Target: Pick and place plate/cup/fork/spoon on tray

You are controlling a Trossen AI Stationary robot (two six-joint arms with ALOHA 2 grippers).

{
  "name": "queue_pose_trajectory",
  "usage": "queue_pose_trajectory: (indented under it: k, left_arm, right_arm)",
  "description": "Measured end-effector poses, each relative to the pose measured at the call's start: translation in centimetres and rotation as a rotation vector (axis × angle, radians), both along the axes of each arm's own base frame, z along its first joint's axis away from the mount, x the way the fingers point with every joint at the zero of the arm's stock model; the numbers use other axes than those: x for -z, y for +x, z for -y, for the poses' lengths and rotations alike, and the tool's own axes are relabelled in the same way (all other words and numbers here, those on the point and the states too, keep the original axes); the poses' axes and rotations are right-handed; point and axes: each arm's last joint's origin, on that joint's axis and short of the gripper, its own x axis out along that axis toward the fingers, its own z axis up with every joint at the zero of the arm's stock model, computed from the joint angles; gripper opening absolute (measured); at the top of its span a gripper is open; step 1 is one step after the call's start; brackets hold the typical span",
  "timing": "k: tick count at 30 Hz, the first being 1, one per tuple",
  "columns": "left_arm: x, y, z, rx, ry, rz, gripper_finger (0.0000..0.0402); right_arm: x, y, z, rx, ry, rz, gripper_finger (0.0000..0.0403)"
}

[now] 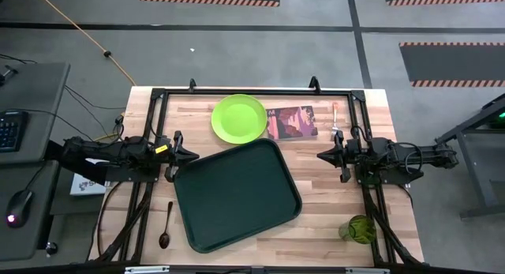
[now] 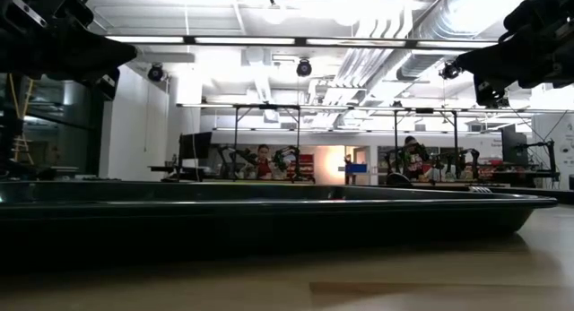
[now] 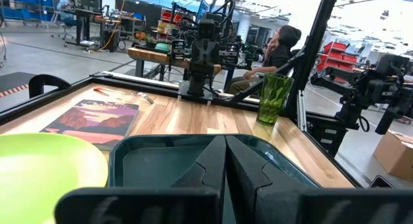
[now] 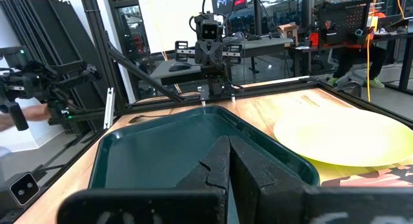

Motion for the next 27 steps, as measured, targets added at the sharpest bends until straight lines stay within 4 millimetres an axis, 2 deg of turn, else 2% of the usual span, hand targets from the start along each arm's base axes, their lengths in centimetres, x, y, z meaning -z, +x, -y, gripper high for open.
queue_pose_trajectory:
  k: [12, 17, 21, 25, 27]
  left_arm:
    - [0.0, 0.0, 0.0, -0.002, -0.016, 0.005, 0.0003]
    - [-1.5, -0.2, -0.4, -0.109, -0.156, 0.158, 0.0003]
    - [-2.3, -0.4, -0.4, -0.114, -0.162, 0.250, 0.0003]
    - [-3.4, -0.8, -0.9, -0.254, -0.161, 0.362, 0.0003]
    - [-3.3, -0.7, -1.1, -0.345, -0.179, 0.356, 0.0004]
  right_arm:
    - [0.0, 0.0, 0.0, 0.000, 0.000, 0.000, 0.0000]
    - [0.0, 0.0, 0.0, 0.000, 0.000, 0.000, 0.0000]
    - [0.0, 0.0, 0.0, 0.000, 0.000, -0.001, 0.0000]
    - [0.0, 0.0, 0.0, 0.000, 0.000, 0.000, 0.0000]
    - [0.0, 0.0, 0.0, 0.000, 0.000, 0.000, 0.0000]
